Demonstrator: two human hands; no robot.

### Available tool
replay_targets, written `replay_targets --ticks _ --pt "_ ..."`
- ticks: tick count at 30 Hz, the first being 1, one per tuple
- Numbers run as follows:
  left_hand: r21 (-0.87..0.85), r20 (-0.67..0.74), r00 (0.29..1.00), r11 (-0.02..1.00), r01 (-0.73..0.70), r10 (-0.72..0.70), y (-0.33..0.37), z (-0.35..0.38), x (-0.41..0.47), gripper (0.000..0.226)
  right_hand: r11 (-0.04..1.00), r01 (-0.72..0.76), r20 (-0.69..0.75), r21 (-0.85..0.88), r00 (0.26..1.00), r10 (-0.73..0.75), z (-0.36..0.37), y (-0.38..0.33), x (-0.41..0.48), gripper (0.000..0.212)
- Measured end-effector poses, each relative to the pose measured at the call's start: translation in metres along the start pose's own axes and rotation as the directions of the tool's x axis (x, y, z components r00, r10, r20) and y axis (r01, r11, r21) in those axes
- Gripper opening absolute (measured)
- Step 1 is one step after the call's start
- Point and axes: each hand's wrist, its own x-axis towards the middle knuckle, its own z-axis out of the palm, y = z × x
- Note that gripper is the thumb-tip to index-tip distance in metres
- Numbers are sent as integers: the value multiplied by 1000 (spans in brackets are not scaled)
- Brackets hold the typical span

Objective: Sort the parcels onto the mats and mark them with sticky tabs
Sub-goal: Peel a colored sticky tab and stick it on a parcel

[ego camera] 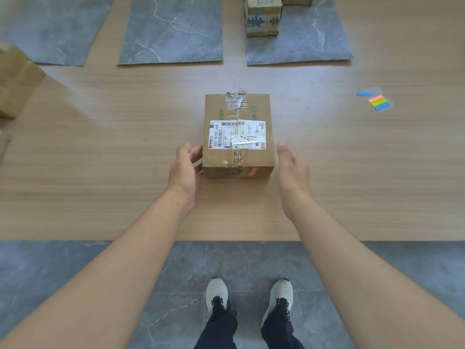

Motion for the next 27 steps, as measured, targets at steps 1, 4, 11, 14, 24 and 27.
replay_targets --ticks 1,4,11,14,24,27 --pt "8 15 1000 1000 16 -16 1 -1 -2 47 996 -89 23 23 996 89 4 -3 -3 30" --pt "44 41 998 998 38 -39 13 -4 -11 49 994 -108 37 -2 993 108 14 -14 -16 35" --pt "94 121 992 994 -54 42 74 -11 -44 48 999 -17 24 -42 1000 18 13 -76 -47 38" --pt "108 148 984 987 -115 98 109 -14 -66 48 997 55 32 -50 998 -54 12 -110 -65 36" --pt "61 263 930 958 -281 256 240 -20 -136 58 967 254 4 -10 967 -254 -2 -259 -134 41" --pt "26 271 917 950 -310 292 274 -22 -155 59 946 324 -16 2 946 -324 -4 -295 -154 37"
